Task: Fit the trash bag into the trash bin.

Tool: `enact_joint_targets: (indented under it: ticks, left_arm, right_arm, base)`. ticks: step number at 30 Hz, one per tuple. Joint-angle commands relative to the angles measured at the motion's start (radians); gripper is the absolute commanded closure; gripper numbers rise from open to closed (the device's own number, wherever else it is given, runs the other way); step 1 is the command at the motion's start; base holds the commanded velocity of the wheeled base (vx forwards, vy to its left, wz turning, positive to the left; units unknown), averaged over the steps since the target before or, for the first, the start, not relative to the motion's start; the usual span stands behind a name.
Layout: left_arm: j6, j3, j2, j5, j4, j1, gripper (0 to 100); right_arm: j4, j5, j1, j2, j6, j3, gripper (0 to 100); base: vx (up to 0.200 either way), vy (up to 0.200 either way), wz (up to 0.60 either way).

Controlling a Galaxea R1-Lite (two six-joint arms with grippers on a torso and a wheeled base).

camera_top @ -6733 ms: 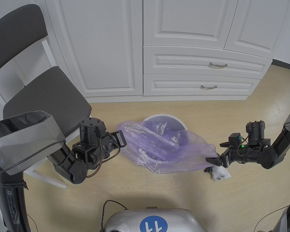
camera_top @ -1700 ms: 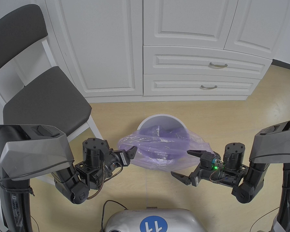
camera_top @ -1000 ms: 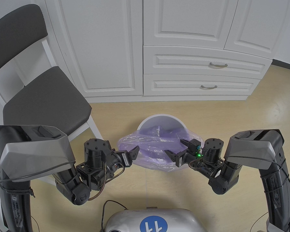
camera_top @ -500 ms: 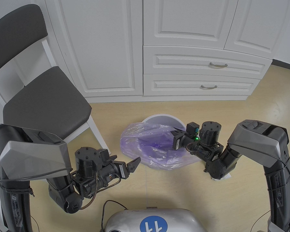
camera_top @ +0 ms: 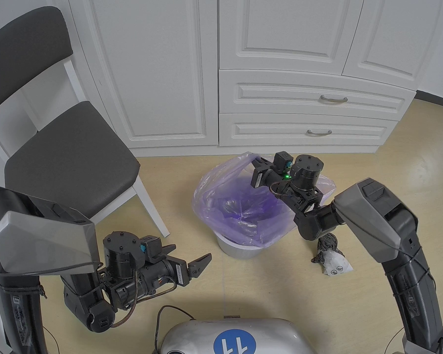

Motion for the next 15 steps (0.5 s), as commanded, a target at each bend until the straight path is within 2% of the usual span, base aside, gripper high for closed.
enact_joint_targets:
  ticks: [1, 7, 8, 12, 15]
  left_arm:
    - [0.011, 0.010, -0.014, -0.008, -0.006, -0.020, 0]
    - [0.011, 0.008, -0.012, -0.008, -0.006, -0.020, 0]
    - [0.013, 0.008, -0.012, -0.008, -0.006, -0.020, 0]
    - [0.013, 0.008, -0.010, -0.008, -0.006, -0.020, 0]
    - [0.013, 0.007, -0.009, -0.008, -0.006, -0.020, 0]
  right_arm:
    - [0.091, -0.056, -0.010, 0.278, 0.043, -0.303, 100]
    - [0.084, -0.057, -0.005, 0.266, 0.081, -0.303, 100]
    - [0.077, -0.060, -0.005, 0.258, 0.089, -0.303, 0]
    - [0.007, -0.070, -0.004, 0.208, 0.141, -0.303, 0]
    - [-0.021, -0.076, -0.008, 0.166, 0.145, -0.303, 0]
  base:
    - [0.000, 0.000, 0.00]
    - [0.000, 0.000, 0.00]
    - [0.000, 0.000, 0.00]
    - [0.000, 0.000, 0.00]
    - [0.000, 0.000, 0.00]
